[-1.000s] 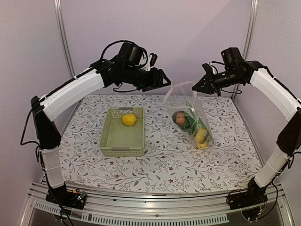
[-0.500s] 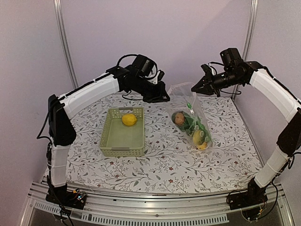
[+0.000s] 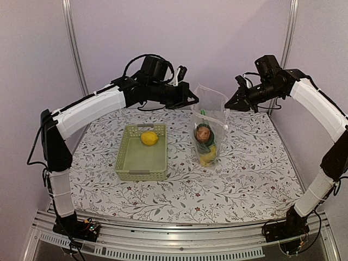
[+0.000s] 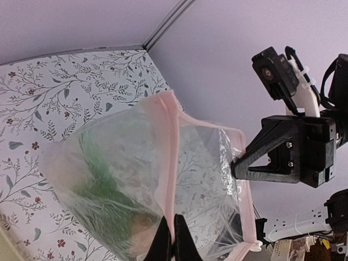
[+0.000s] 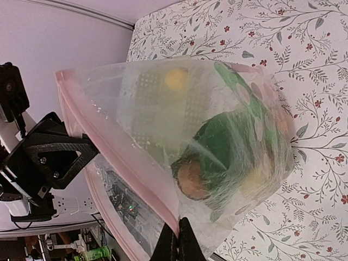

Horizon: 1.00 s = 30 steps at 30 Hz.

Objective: Place the food in the zip-top bag and seal the zipper
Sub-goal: Adjust the zipper food storage bag at the center of the board.

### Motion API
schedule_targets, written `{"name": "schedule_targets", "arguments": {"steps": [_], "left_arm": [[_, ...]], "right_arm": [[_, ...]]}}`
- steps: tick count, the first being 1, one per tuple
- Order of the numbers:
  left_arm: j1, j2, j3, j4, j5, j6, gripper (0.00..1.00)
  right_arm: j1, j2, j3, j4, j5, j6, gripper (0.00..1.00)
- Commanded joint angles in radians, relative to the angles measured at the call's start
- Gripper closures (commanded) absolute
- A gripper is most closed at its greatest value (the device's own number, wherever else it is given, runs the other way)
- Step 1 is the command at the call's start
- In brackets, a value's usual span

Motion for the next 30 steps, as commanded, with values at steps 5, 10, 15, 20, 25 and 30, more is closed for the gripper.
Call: {"name": "schedule_targets", "arguments": {"steps": [5, 10, 15, 20, 25, 30], "left_arm": [[0.007, -0.016, 0.016, 0.065, -0.017, 0.007, 1.00], [0.021, -0.021, 0.032, 0.042, -0.014, 0.035, 0.76], [0.025, -0.097, 0.013, 0.025, -0.065, 0.145, 0.52], [0.060, -0.214, -0.101, 0.014, -0.182, 0.190, 0.38], [0.160, -0.264, -0.201, -0.096, -0.265, 0.146, 0.38], [0.238, -0.263, -0.305, -0.193, -0.341, 0.124, 0.38]], "right_arm": [[0.004, -0.006, 0.069, -0.010, -0.004, -0.008, 1.00], [0.004, 0.002, 0.071, 0.001, -0.010, -0.004, 1.00], [0.004, 0.010, 0.083, -0.001, -0.010, -0.001, 1.00], [0.004, 0.013, 0.074, 0.007, -0.016, 0.001, 1.00], [0.004, 0.013, 0.070, 0.019, -0.017, 0.007, 1.00], [0.004, 0.010, 0.051, 0.035, -0.022, 0.014, 1.00]]}}
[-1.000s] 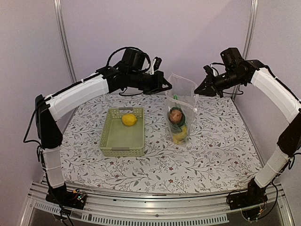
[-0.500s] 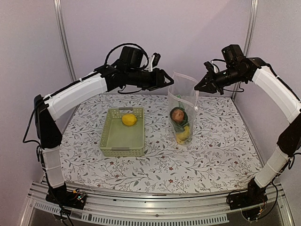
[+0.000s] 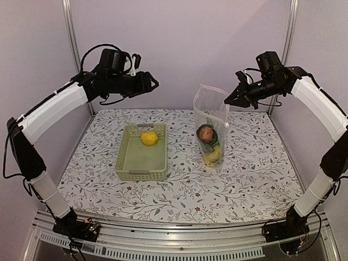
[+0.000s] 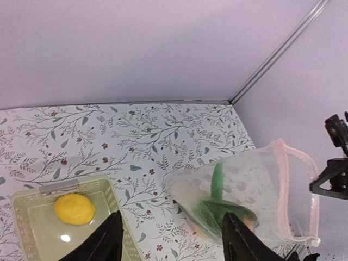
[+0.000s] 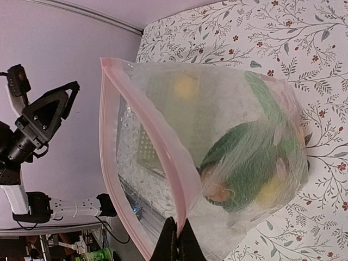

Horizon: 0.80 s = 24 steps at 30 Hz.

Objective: Place the food in the zip-top bag and seal the zipper
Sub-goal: Adjust the zipper food storage bag at the center of the board, then pick up the fake fruit from the bin.

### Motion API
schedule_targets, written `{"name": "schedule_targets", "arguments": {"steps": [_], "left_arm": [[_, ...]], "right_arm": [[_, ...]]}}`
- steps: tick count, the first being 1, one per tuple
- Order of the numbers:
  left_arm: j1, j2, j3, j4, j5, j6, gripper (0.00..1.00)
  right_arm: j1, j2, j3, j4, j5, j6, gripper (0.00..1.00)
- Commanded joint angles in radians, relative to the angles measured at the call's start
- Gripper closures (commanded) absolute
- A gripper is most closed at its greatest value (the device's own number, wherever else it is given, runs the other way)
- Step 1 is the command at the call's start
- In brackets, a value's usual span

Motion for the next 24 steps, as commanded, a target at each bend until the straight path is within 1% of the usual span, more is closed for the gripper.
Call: {"name": "schedule_targets", "arguments": {"steps": [1, 5, 8, 10, 11, 12, 14, 15, 24], "left_arm": [[0.058, 0.042, -0.092, -0.167, -0.103, -0.015, 0.38], [0.081, 0.089, -0.103, -0.207, -0.130, -0.011, 0.38], [0.084, 0.121, -0.115, -0.207, -0.138, -0.022, 0.38], [0.085, 0.142, -0.118, -0.206, -0.149, -0.035, 0.36], [0.085, 0.155, -0.116, -0.206, -0.151, -0.038, 0.33], [0.086, 0.169, -0.112, -0.207, -0.154, -0.042, 0.27], [0.087, 0.201, -0.097, -0.212, -0.166, -0.048, 0.19], [0.086, 0.219, -0.089, -0.213, -0.168, -0.043, 0.18], [0.090, 0.389, -0.008, -0.251, -0.160, -0.003, 0.17]], "right_arm": [[0.004, 0.004, -0.001, 0.033, -0.019, 0.008, 1.00], [0.004, 0.006, -0.003, 0.036, -0.025, 0.008, 1.00], [0.004, 0.007, -0.008, 0.044, -0.030, 0.010, 1.00], [0.004, 0.007, -0.009, 0.047, -0.030, 0.011, 1.00], [0.004, 0.007, -0.010, 0.047, -0.030, 0.011, 1.00], [0.004, 0.007, -0.011, 0.048, -0.030, 0.011, 1.00], [0.004, 0.007, -0.014, 0.051, -0.032, 0.012, 1.00], [0.004, 0.006, -0.016, 0.053, -0.032, 0.013, 1.00], [0.004, 0.004, -0.025, 0.050, -0.035, 0.014, 1.00]]}}
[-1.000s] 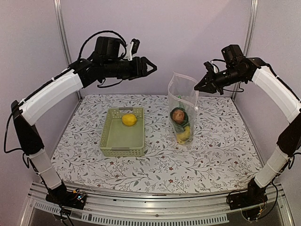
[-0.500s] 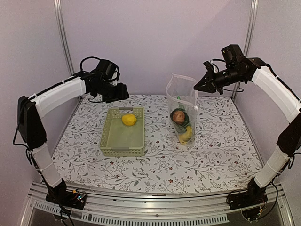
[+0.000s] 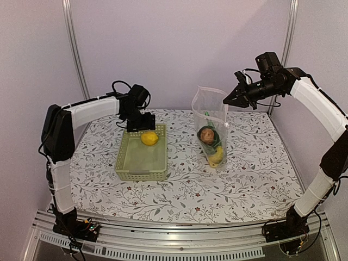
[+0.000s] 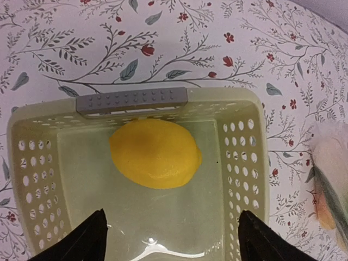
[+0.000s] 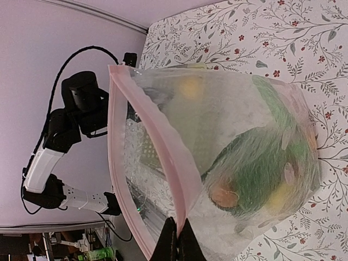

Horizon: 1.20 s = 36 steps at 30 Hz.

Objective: Place the food in the zip-top bag and seal the zipper
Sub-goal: Pick up the fake fruit from the bin.

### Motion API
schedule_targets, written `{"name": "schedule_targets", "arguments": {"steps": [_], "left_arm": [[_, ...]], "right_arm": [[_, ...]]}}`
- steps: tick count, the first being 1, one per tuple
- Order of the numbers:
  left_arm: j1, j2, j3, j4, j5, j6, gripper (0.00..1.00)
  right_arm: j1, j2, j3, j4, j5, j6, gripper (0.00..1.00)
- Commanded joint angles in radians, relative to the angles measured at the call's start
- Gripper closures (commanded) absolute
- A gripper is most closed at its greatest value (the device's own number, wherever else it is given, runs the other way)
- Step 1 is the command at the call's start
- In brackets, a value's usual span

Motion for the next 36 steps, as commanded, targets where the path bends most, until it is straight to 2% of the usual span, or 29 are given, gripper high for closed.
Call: {"name": "schedule_targets", "arguments": {"steps": [1, 2, 3, 34, 36], "left_arm": [[0.009, 0.069, 0.043, -0.037, -0.006, 0.020, 0.16], [0.010, 0.081, 0.048, -0.040, -0.010, 0.016, 0.02], [0.009, 0.090, 0.051, -0.040, -0.010, 0.012, 0.01], [0.047, 0.359, 0.189, 0.038, 0.045, 0.104, 0.00], [0.047, 0.358, 0.183, 0.037, 0.039, 0.104, 0.04]], "right_arm": [[0.004, 0.002, -0.011, 0.017, -0.010, 0.003, 1.00], [0.004, 0.002, -0.012, 0.015, -0.010, 0.000, 1.00], [0.004, 0.001, -0.013, 0.013, -0.010, -0.001, 1.00], [0.004, 0.033, 0.026, -0.069, -0.004, -0.011, 1.00], [0.004, 0.032, 0.025, -0.071, -0.002, -0.012, 1.00]]}}
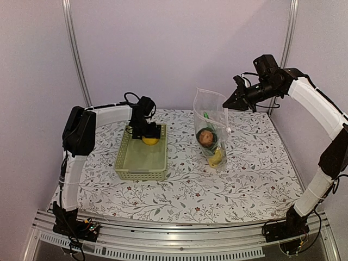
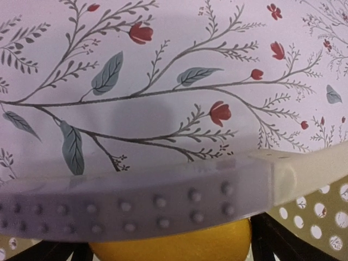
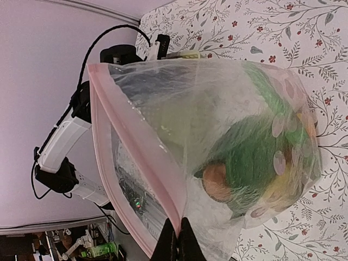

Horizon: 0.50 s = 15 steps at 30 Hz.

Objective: Place the food in the zip-top bag and seal the zipper
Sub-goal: Pick up the fake fruit from the bin.

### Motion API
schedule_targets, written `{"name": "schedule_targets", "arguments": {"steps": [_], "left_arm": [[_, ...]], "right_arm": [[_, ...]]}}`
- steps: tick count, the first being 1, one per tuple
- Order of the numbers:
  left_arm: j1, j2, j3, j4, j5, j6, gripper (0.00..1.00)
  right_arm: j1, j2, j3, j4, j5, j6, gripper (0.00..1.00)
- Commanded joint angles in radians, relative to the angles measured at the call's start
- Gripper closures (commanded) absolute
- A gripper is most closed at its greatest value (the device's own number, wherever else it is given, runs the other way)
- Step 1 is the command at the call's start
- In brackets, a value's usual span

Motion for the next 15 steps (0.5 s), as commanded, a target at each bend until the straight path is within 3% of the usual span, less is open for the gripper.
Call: {"name": "schedule_targets", "arguments": {"steps": [1, 8, 15], "left_arm": [[0.007, 0.029, 0.006, 0.009, 0.002, 0.024, 0.06], [0.005, -0.034, -0.008, -0.013, -0.023, 0.058, 0.15], [-0.016, -0.223, -0.081, -0.050, -0.028, 0.038, 0.17]], "right_arm": [[0.004, 0.010, 0.024, -0.029, 0.011, -0.010, 1.00], [0.004, 0.004, 0.022, -0.029, 0.013, -0.012, 1.00], [0.004, 0.002, 0.022, -0.018, 0.004, -0.020, 1.00]]}}
